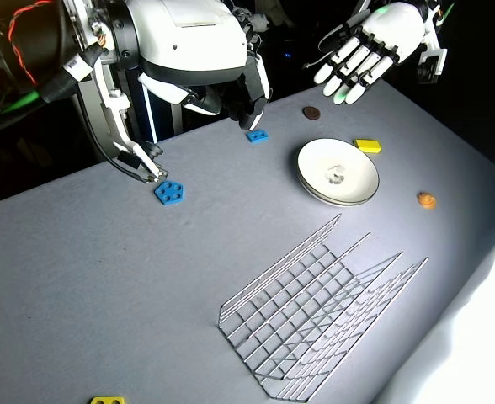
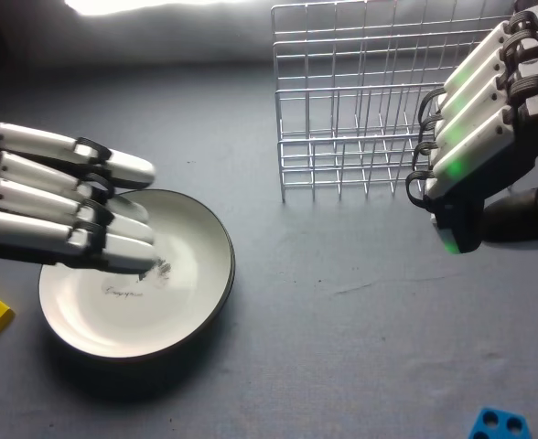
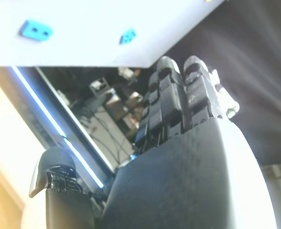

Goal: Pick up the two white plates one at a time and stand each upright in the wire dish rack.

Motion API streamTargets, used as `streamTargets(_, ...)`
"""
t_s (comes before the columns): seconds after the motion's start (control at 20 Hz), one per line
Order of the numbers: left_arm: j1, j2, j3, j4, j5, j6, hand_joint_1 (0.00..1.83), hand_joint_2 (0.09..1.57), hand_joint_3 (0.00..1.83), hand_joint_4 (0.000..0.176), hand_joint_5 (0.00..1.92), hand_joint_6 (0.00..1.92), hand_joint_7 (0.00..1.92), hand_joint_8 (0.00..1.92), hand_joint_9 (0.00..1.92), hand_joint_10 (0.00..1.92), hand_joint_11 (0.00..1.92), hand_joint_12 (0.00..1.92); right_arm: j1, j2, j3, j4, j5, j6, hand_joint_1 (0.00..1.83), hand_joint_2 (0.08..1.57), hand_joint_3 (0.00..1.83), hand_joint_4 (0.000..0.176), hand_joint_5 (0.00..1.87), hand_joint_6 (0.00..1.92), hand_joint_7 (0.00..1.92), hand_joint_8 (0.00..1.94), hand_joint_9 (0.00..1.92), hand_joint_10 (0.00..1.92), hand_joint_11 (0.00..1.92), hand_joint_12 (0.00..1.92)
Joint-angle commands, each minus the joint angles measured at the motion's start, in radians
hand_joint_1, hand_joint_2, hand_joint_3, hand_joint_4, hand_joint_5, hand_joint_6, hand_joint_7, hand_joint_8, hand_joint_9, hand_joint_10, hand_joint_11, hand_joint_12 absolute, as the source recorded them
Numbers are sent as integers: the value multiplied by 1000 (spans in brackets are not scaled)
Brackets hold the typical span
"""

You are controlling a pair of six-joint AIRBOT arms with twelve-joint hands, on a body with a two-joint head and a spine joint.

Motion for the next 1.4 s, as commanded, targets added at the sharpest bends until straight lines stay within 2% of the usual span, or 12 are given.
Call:
streamTargets(0.0, -15, 6, -6, -89, -54, -8, 0, 824, 266, 0, 0, 0, 0, 0, 0, 0, 0, 0, 10, 10, -7, 77, 38, 8, 0, 994, 137, 0, 0, 0, 0, 0, 0, 0, 0, 0)
streamTargets(0.05, -21, 9, -20, -81, -54, -10, 0, 930, 69, 0, 0, 0, 0, 0, 0, 0, 0, 0, 10, 18, -14, 77, 16, 10, 0, 1047, 29, 0, 0, 0, 0, 0, 0, 0, 0, 0)
streamTargets(0.25, -56, 13, -63, -23, -33, -25, 0, 925, 34, 0, 0, 0, 0, 0, 0, 0, 0, 0, 16, 45, -36, 37, -25, 55, 0, 1041, 13, 0, 0, 0, 0, 0, 0, 0, 0, 0)
streamTargets(0.4, -97, 9, -91, 26, -21, -25, 0, 928, 32, 0, 0, 0, 0, 0, 0, 0, 0, 0, -42, 43, -34, 13, -38, 20, 0, 1030, 6, 0, 0, 0, 0, 0, 0, 0, 0, 0)
streamTargets(0.5, -116, 8, -102, 57, -11, -26, 0, 929, 30, 0, 0, 0, 0, 0, 0, 0, 0, 0, -69, 30, -28, 69, -39, -27, 0, 1013, 0, 0, 0, 0, 0, 0, 0, 0, 0, 0)
streamTargets(0.7, -136, -10, -89, 86, 6, -51, 0, 924, 24, 0, 0, 0, 0, 0, 0, 0, 0, 0, -165, -62, 1, 274, -28, -253, 0, 1020, 0, 0, 0, 0, 0, 0, 0, 0, 0, 0)
streamTargets(0.75, -135, -12, -87, 95, 9, -51, 0, 922, 22, 0, 0, 0, 0, 0, 0, 0, 0, 0, -175, -73, 3, 297, -27, -283, 0, 1017, 0, 0, 0, 0, 0, 0, 0, 0, 0, 0)
streamTargets(0.8, -125, -17, -82, 108, 15, -50, 0, 920, 21, 0, 0, 0, 0, 0, 0, 0, 0, 0, -194, -96, 5, 371, -26, -362, 0, 1019, 0, 0, 0, 0, 0, 0, 0, 0, 0, 0)
streamTargets(0.9, -91, -27, -77, 112, 32, -28, 0, 923, 21, 0, 0, 0, 0, 0, 0, 0, 0, 0, -217, -115, 6, 453, -19, -412, 0, 1041, 9, 0, 0, 0, 0, 0, 0, 0, 0, 0)
streamTargets(1.05, 15, -55, -60, 112, 79, 25, 0, 928, 21, 0, 0, 0, 0, 0, 0, 0, 0, 0, -252, -138, 21, 462, 91, -377, 0, 1049, 11, 0, 0, 0, 0, 0, 0, 0, 0, 0)
streamTargets(1.25, 116, -89, -19, 89, 158, 36, 0, 938, 23, 0, 0, 0, 0, 0, 0, 0, 0, 0, -252, -204, 60, 519, 43, -340, 0, 1069, 15, 0, 0, 0, 0, 0, 0, 0, 0, 0)
streamTargets(1.35, 167, -93, -10, 29, 167, 54, 0, 927, 17, 0, 0, 0, 0, 0, 0, 0, 0, 0, -244, -225, 85, 515, 35, -339, 0, 1074, 14, 0, 0, 0, 0, 0, 0, 0, 0, 0)
